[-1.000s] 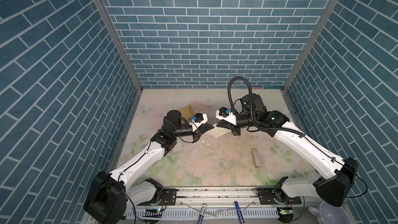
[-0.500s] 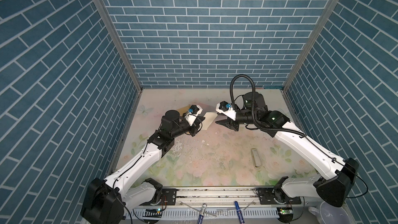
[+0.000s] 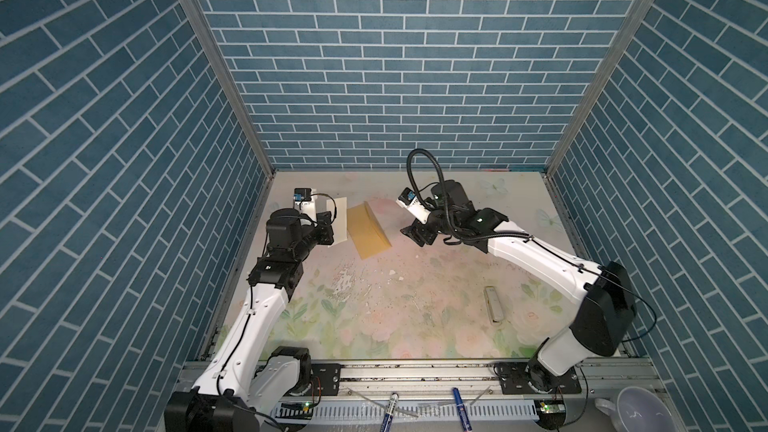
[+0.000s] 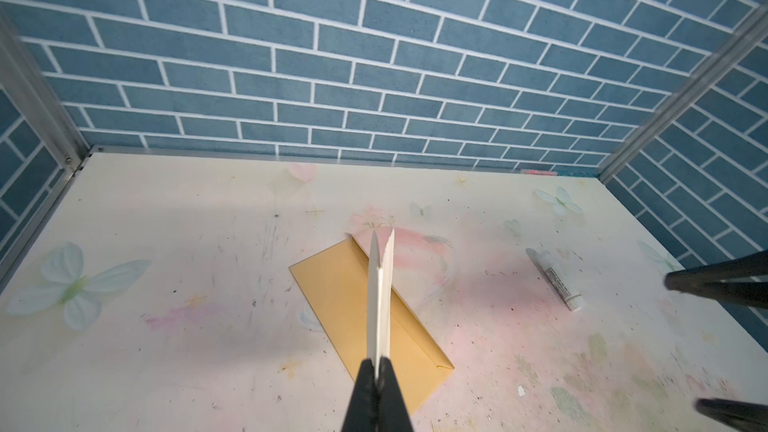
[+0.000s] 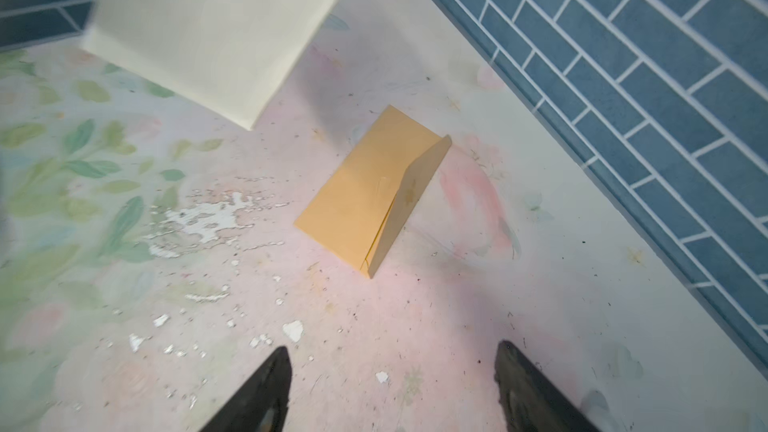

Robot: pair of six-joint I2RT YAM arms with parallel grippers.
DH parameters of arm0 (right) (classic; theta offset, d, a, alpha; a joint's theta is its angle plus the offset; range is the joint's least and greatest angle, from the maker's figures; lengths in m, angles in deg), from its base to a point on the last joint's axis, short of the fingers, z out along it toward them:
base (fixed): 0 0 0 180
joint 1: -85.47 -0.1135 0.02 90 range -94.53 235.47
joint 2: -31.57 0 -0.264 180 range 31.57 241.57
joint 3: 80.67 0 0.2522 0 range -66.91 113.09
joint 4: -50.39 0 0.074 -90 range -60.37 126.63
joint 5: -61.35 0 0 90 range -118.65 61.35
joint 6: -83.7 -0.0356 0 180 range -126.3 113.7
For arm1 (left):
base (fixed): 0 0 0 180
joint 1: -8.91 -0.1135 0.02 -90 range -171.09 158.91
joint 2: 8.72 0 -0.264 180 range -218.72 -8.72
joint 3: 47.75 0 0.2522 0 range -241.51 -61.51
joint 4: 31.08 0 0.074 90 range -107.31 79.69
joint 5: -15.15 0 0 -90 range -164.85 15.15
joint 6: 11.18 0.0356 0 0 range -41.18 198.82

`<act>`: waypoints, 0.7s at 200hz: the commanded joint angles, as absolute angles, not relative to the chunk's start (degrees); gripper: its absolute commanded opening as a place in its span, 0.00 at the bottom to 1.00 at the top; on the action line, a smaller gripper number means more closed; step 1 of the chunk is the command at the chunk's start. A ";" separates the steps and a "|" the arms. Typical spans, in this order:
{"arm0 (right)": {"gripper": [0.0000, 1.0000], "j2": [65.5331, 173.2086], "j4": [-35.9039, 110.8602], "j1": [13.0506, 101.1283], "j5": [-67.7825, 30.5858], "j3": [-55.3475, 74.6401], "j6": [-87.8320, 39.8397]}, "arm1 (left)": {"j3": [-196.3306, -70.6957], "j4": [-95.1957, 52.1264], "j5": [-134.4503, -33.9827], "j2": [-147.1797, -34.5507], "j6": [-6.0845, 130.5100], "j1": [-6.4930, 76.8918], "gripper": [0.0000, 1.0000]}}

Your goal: Place the letter into the envelope and seal it

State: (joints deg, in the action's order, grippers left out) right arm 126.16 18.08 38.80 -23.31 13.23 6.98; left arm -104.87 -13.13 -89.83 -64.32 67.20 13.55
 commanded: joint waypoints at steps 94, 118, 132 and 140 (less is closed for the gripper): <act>0.75 154.66 24.03 32.12 -47.97 34.96 -5.67 | -102.98 -7.16 -88.82 -60.01 61.52 8.16 0.00; 0.74 159.69 23.90 31.87 -48.45 38.35 -6.21 | -102.48 -7.61 -89.41 -59.87 60.99 8.07 0.00; 0.72 162.28 23.26 31.86 -49.18 40.77 -6.30 | -102.30 -7.86 -89.69 -59.77 60.80 8.12 0.00; 0.71 163.65 22.88 31.84 -49.55 42.07 -6.30 | -102.22 -7.96 -89.78 -59.75 60.75 8.12 0.00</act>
